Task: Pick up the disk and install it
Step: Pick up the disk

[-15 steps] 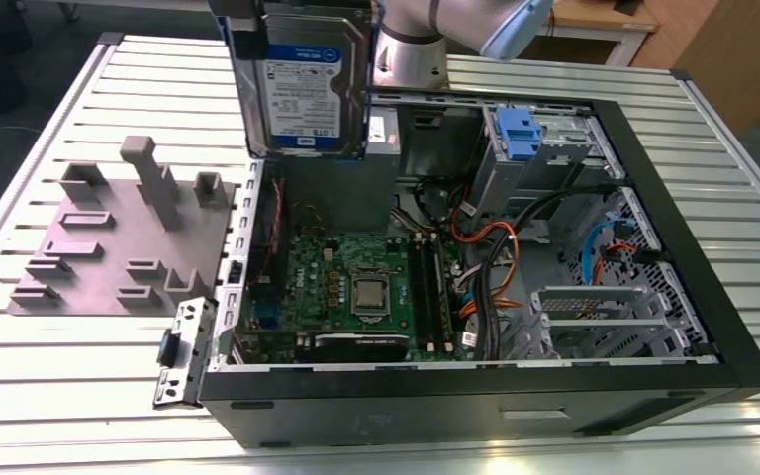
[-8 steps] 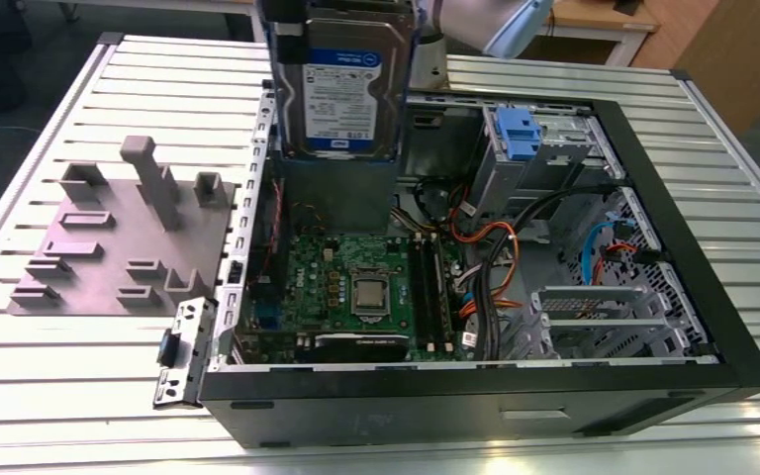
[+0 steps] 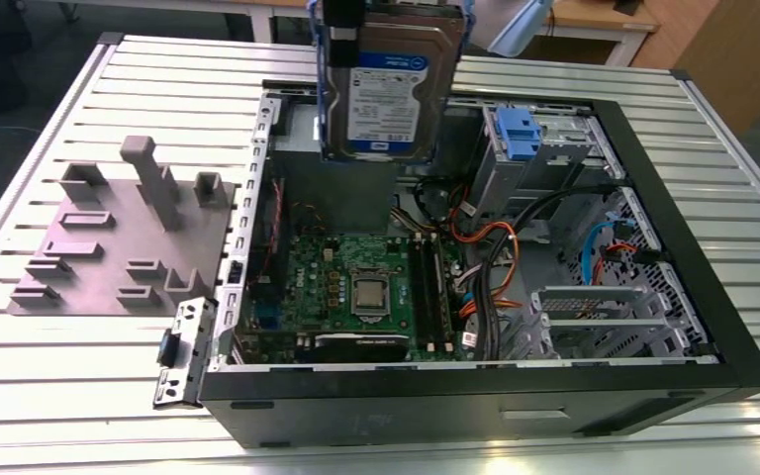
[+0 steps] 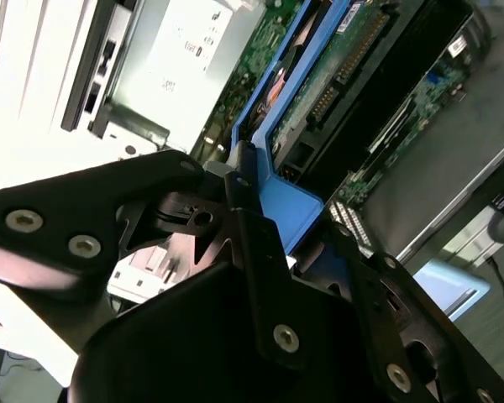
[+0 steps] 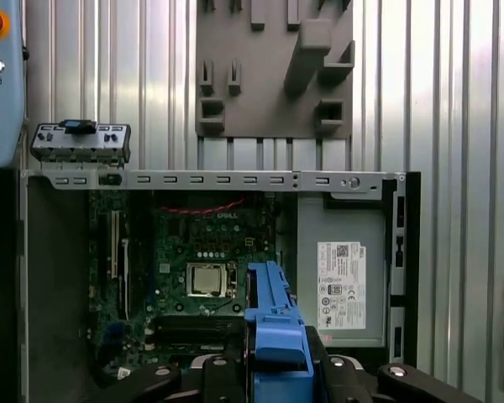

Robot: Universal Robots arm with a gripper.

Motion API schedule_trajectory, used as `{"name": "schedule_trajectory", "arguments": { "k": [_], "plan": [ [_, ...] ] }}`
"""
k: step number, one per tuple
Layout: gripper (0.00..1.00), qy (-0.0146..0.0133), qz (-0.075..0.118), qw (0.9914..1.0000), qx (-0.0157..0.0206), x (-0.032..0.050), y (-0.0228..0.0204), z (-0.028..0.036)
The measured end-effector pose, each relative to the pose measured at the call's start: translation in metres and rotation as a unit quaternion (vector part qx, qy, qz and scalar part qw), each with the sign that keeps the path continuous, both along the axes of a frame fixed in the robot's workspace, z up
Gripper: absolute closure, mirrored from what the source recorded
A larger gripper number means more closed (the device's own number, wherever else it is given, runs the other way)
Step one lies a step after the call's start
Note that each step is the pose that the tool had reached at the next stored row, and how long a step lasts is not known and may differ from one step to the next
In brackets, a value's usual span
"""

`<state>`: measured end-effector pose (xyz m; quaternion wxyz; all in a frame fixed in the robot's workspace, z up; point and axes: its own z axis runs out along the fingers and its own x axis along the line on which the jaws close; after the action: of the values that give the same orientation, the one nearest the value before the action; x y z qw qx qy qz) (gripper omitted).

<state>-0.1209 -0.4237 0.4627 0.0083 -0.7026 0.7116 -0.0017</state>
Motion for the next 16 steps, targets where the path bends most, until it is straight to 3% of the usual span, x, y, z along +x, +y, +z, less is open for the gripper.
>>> {"name": "schedule_trajectory", "arguments": {
  "k": [7,16],
  "plan": [
    [0.64,0.0,0.0,1.0,-0.0001,0.0298,0.0,-0.0008],
    [0.64,0.0,0.0,1.0,-0.0002,0.0302,0.0,-0.0009]
  ]
}}
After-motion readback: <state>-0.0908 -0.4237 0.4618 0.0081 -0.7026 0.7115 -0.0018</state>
